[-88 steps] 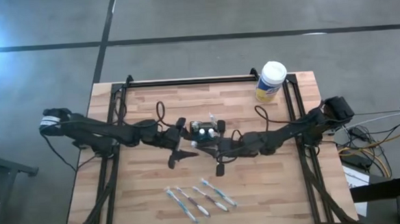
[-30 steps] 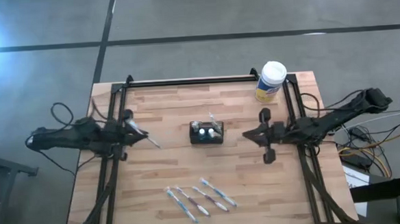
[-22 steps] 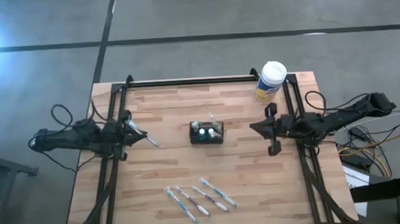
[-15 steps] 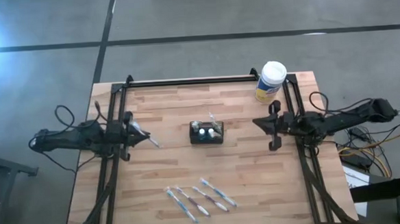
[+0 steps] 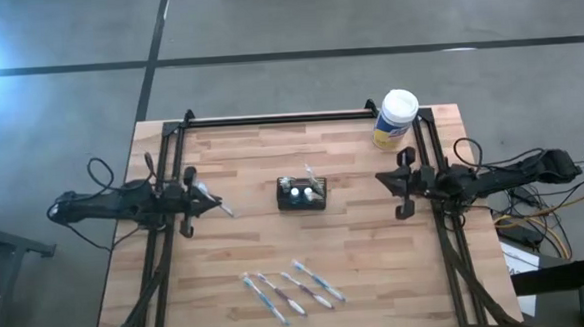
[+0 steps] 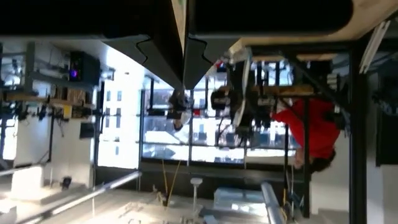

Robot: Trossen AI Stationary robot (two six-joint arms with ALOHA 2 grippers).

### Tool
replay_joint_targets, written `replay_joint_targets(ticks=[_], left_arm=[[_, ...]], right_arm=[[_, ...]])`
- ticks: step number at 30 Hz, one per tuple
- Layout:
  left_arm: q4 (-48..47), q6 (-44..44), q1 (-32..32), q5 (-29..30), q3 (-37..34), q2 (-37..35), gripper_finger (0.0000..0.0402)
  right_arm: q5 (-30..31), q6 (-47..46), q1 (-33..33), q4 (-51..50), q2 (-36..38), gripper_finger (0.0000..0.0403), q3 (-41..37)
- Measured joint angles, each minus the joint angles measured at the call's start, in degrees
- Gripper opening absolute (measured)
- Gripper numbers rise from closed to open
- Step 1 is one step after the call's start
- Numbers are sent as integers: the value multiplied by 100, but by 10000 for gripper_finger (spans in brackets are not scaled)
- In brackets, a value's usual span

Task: Pick & Place toothbrushing station
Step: Put the right blue toothbrush into the wire organizer

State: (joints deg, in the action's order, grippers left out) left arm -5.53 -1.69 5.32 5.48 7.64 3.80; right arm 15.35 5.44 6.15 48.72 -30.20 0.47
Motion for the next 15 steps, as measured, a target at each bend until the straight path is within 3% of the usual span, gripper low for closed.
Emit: replay_joint_targets(ticks=[8, 15], left_arm=[[792, 205, -7, 38, -414, -207, 25], [1819, -18, -9, 1117, -366, 102, 25]], right_arm=[[-30, 863, 0, 130, 57, 8, 4], [-30, 983, 2, 112, 47, 8, 11]])
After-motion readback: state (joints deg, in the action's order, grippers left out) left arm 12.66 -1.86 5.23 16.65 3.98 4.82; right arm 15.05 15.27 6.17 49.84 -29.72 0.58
